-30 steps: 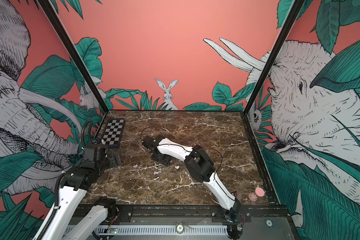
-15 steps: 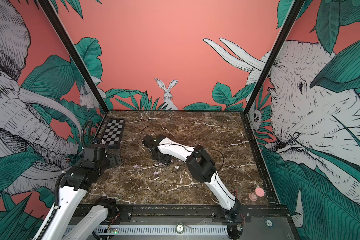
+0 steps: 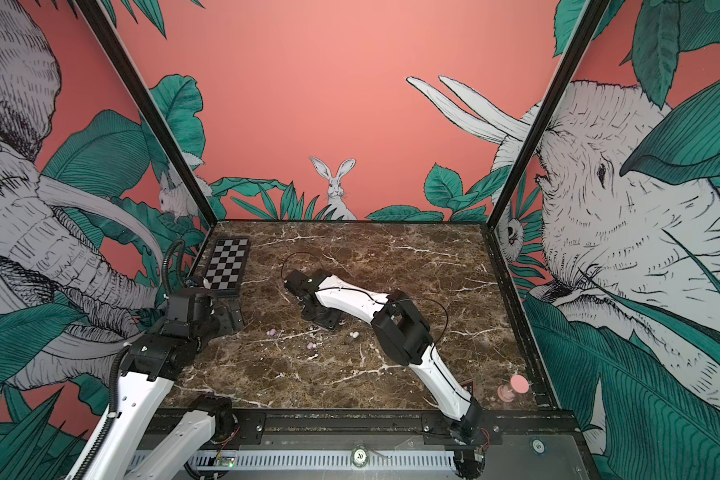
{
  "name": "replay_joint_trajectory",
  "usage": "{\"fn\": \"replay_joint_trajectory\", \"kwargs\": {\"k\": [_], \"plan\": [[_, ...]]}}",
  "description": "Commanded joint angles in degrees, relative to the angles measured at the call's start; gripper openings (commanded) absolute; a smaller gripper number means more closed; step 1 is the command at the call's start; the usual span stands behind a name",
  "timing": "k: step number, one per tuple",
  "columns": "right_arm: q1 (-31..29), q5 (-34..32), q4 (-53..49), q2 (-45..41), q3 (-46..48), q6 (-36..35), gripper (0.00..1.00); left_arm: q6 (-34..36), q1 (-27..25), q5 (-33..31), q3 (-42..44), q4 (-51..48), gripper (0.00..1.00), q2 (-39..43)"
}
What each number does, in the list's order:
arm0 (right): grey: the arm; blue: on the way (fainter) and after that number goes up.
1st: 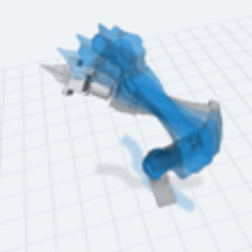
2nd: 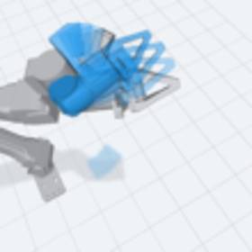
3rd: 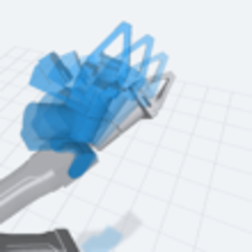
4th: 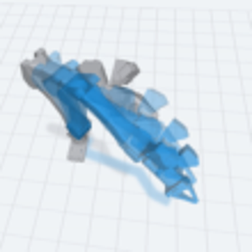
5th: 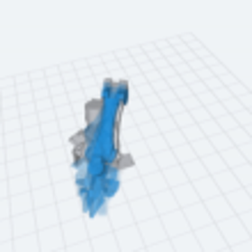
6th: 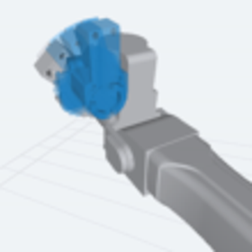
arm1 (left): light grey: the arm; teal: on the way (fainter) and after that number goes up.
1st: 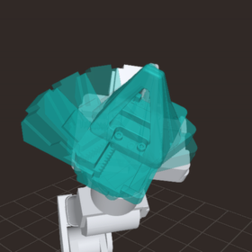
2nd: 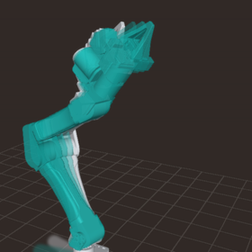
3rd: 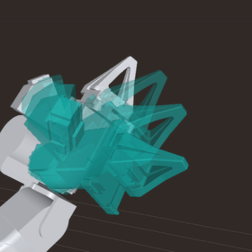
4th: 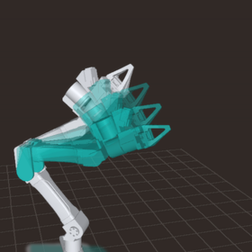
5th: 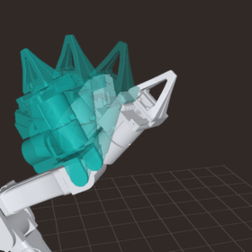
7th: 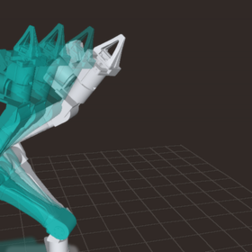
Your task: Insert the wireless bluetooth earbuds into the charging case
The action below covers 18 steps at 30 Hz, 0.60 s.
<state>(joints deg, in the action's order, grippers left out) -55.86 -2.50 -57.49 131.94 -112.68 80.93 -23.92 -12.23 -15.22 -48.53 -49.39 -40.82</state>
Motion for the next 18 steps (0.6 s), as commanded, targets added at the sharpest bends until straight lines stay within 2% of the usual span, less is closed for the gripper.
{"fn": "replay_joint_trajectory", "kwargs": {"k": [1,18], "plan": [[-0.29,-0.22,-1.28,0.42,-1.05,-0.37,0.66,0.11,-0.17,0.28,0.38,0.0,0.99,0.04],[-0.04,0.42,-1.65,1.54,-2.01,-1.39,0.68,0.19,-0.16,0.29,0.37,-0.01,0.99,-0.12]]}}
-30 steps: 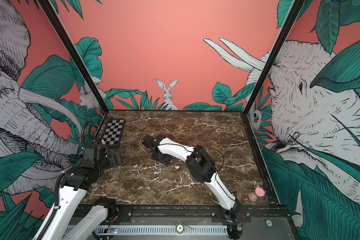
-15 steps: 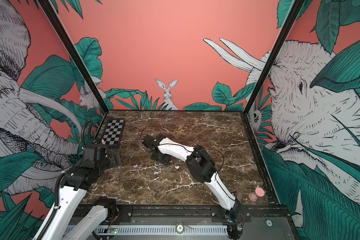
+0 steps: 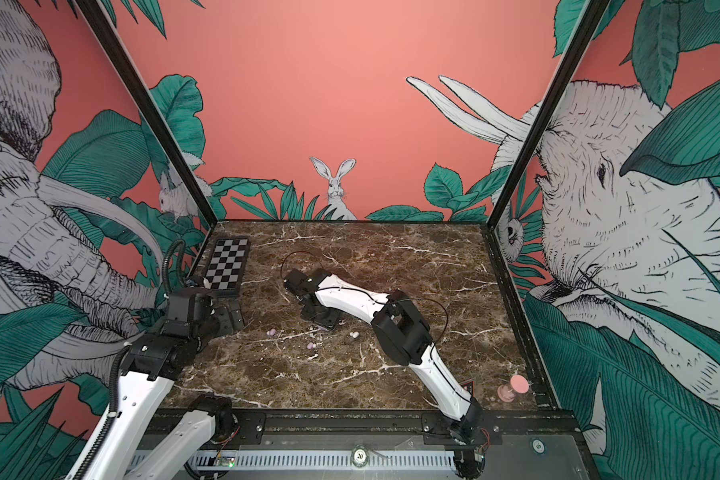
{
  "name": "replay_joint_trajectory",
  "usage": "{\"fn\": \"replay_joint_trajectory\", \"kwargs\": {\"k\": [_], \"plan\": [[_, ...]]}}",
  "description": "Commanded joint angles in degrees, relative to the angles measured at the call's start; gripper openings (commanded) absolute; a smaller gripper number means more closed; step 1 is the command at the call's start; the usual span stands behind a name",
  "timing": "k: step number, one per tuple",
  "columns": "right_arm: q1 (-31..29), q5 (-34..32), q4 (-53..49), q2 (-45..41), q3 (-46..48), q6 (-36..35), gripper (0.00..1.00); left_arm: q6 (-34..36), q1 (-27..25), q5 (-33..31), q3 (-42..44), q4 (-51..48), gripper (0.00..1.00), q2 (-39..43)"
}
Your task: Insert the wireless bluetooth earbuds into the charging case
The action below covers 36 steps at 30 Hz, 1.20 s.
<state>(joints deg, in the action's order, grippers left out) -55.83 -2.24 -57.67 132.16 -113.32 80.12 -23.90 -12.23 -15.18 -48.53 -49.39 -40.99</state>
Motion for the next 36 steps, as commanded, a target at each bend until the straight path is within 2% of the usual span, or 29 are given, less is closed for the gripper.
{"fn": "replay_joint_trajectory", "kwargs": {"k": [1,19,21,22,30,36], "plan": [[-0.06,0.21,-1.48,1.36,-1.33,-0.65,0.67,0.18,-0.16,0.24,0.41,-0.06,0.99,0.09],[-0.06,0.65,-1.25,1.02,-1.22,-1.03,0.53,0.17,-0.12,0.19,0.41,-0.1,0.99,-0.04],[-0.06,1.29,-0.5,0.74,-0.64,-2.14,0.4,0.17,-0.16,0.2,0.42,-0.09,0.99,-0.04],[-0.06,1.76,0.08,0.44,-0.14,-2.45,0.38,0.18,-0.16,0.23,0.38,-0.04,0.99,-0.05],[-0.22,1.36,0.7,-2.31,1.63,-4.12,0.33,0.19,-0.17,0.1,0.41,-0.05,0.99,-0.18],[-0.07,1.02,2.69,-5.59,5.67,-5.5,0.41,0.17,-0.16,0.06,0.4,-0.1,0.99,-0.33]]}}
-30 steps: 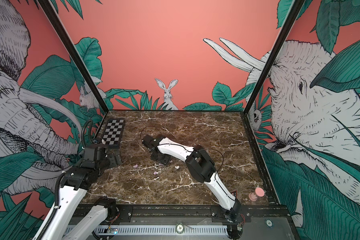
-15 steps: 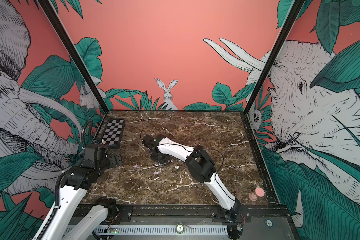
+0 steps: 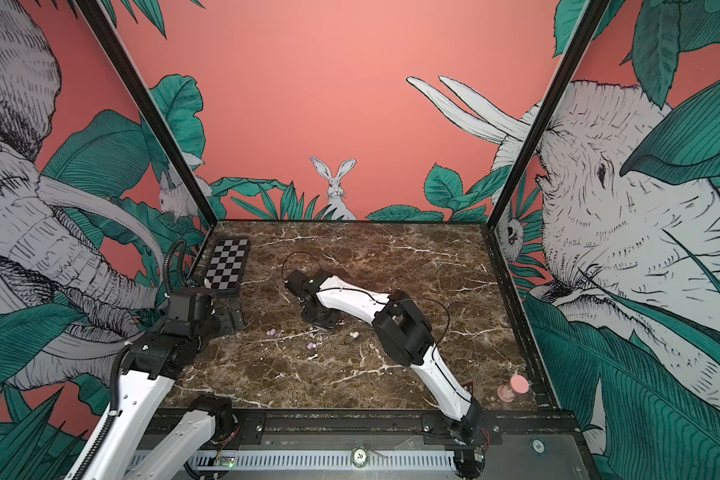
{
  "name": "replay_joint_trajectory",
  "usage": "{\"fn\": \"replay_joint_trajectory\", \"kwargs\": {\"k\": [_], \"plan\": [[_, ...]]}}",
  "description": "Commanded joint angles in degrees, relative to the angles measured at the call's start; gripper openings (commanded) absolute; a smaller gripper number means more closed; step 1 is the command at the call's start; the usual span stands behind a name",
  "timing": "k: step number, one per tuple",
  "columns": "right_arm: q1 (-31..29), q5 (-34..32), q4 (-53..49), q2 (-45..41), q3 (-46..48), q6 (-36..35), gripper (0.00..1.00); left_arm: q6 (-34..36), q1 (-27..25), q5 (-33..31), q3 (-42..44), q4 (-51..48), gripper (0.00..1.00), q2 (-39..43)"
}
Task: Insert the wireless bluetooth earbuds into the charging case
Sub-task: 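Lower the right gripper around the pink oval case and close it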
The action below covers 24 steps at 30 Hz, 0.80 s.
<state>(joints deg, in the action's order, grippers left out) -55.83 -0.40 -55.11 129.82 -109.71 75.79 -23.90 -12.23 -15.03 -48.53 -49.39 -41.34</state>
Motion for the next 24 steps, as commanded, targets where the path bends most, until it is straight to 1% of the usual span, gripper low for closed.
{"fn": "replay_joint_trajectory", "kwargs": {"k": [1,3,7,9,10,12,14,15,16,18,19,20,24], "plan": [[-0.07,-1.08,0.54,-3.78,2.94,-1.3,0.42,0.17,-0.16,-0.05,0.4,-0.1,0.99,-0.1],[-0.07,-1.52,0.89,-4.54,4.46,-1.56,0.46,0.17,-0.21,0.0,0.42,-0.1,0.99,-0.19],[0.29,-0.66,0.95,-4.41,5.78,-2.14,0.48,0.22,-0.16,0.09,0.44,-0.1,0.99,-0.4],[0.44,0.03,0.92,-3.9,5.74,-2.54,0.52,0.17,-0.15,0.11,0.35,-0.07,0.99,-0.4],[0.42,0.14,1.18,-3.87,5.17,-3.84,0.53,0.17,-0.16,0.0,0.35,-0.15,0.99,-0.37],[0.11,-1.33,-0.31,-4.07,3.91,-4.31,0.57,0.17,-0.16,-0.16,0.36,-0.18,0.99,-0.31],[-0.06,-2.38,0.1,-5.39,4.19,-4.56,0.64,0.17,-0.14,-0.18,0.29,-0.19,0.99,-0.21],[-0.27,-3.14,0.25,-6.29,4.52,-4.31,0.72,0.17,-0.14,-0.18,0.28,-0.18,0.99,-0.21],[-0.32,-3.75,1.01,-7.24,5.05,-4.08,0.77,0.17,-0.14,-0.18,0.37,-0.18,0.99,-0.19],[-0.22,-4.33,1.88,-8.42,5.85,-3.25,0.85,0.21,-0.15,-0.09,0.36,-0.1,0.99,-0.09],[-0.28,-4.36,2.28,-8.7,5.87,-2.96,0.93,0.17,-0.16,-0.09,0.31,-0.12,0.99,-0.08],[-0.31,-4.26,2.03,-8.42,5.52,-2.49,0.98,0.24,-0.16,-0.09,0.3,-0.06,0.99,-0.08],[-0.41,-1.2,0.28,-5.17,2.65,-0.58,0.98,0.19,-0.16,0.06,0.3,-0.07,0.99,-0.11]]}}
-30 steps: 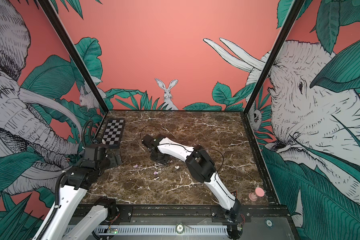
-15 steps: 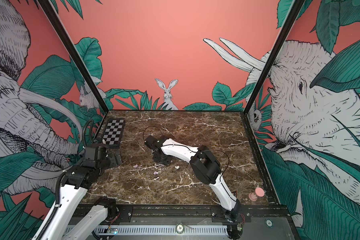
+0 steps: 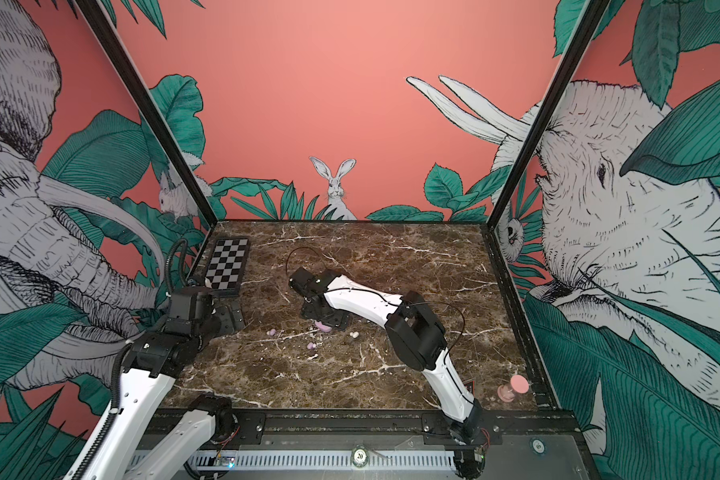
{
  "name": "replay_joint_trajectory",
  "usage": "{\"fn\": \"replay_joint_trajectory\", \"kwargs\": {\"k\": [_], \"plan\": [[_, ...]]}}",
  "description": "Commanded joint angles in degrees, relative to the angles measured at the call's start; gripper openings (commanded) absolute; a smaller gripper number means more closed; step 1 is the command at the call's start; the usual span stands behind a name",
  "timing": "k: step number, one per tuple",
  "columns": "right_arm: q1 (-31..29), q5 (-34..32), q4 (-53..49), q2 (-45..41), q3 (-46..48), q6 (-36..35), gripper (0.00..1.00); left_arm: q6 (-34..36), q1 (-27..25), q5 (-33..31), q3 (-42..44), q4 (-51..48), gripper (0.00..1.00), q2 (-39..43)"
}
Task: Insert the wireless bluetooth earbuds into the charging case
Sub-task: 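Lower the right gripper around the pink oval case and close it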
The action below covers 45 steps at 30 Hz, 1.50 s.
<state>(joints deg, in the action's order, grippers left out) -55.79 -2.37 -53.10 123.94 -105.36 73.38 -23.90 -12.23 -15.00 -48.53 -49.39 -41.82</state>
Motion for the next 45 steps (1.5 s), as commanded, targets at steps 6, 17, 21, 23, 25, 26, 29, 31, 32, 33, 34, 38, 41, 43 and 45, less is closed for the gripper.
{"fn": "replay_joint_trajectory", "kwargs": {"k": [6,17,21,23,25,26,29,31,32,33,34,38,41,43,45], "plan": [[-0.49,2.51,-8.05,7.0,-9.54,3.58,0.94,0.26,-0.17,0.22,0.35,-0.01,0.99,0.38],[-0.61,1.9,-10.92,11.1,-14.22,4.93,0.88,0.26,-0.16,0.59,0.37,0.08,0.99,0.53],[-0.63,1.92,-11.06,12.1,-15.05,4.75,0.85,0.28,-0.17,0.68,0.38,0.16,0.99,0.53],[-0.59,1.36,-10.85,12.12,-14.89,4.93,0.85,0.36,-0.19,0.68,0.39,0.17,0.99,0.52],[-0.44,1.08,-10.67,12.11,-14.86,4.93,0.85,0.35,-0.1,0.77,0.39,0.16,0.99,0.55],[-0.39,0.92,-10.59,12.03,-14.81,4.84,0.85,0.39,-0.16,0.77,0.44,0.15,0.99,0.53],[-0.33,0.27,-10.57,11.89,-14.68,4.75,0.82,0.35,-0.16,0.72,0.41,0.14,0.99,0.54],[-0.12,0.64,-10.32,12.15,-14.53,4.73,0.81,0.39,-0.17,0.85,0.4,0.17,0.99,0.52],[-0.08,0.83,-10.36,12.25,-14.5,4.73,0.81,0.35,-0.16,0.92,0.46,0.16,0.99,0.53],[0.02,1.11,-10.48,12.5,-14.44,4.74,0.81,0.35,-0.16,0.94,0.44,0.17,0.99,0.47],[0.05,1.19,-10.62,12.55,-14.37,4.75,0.8,0.38,-0.21,0.99,0.37,0.17,0.99,0.46],[0.13,1.11,-9.94,12.55,-14.0,4.74,0.8,0.36,-0.16,1.11,0.41,0.18,0.99,0.38],[0.24,0.83,-10.0,12.56,-13.97,4.86,0.79,0.36,-0.16,1.1,0.44,0.17,0.99,0.32],[0.27,1.14,-10.01,12.72,-13.89,4.93,0.78,0.4,-0.15,1.2,0.37,0.17,0.99,0.21],[0.31,1.33,-10.11,12.78,-13.82,5.01,0.78,0.38,-0.17,1.23,0.42,0.17,0.99,0.16]]}}
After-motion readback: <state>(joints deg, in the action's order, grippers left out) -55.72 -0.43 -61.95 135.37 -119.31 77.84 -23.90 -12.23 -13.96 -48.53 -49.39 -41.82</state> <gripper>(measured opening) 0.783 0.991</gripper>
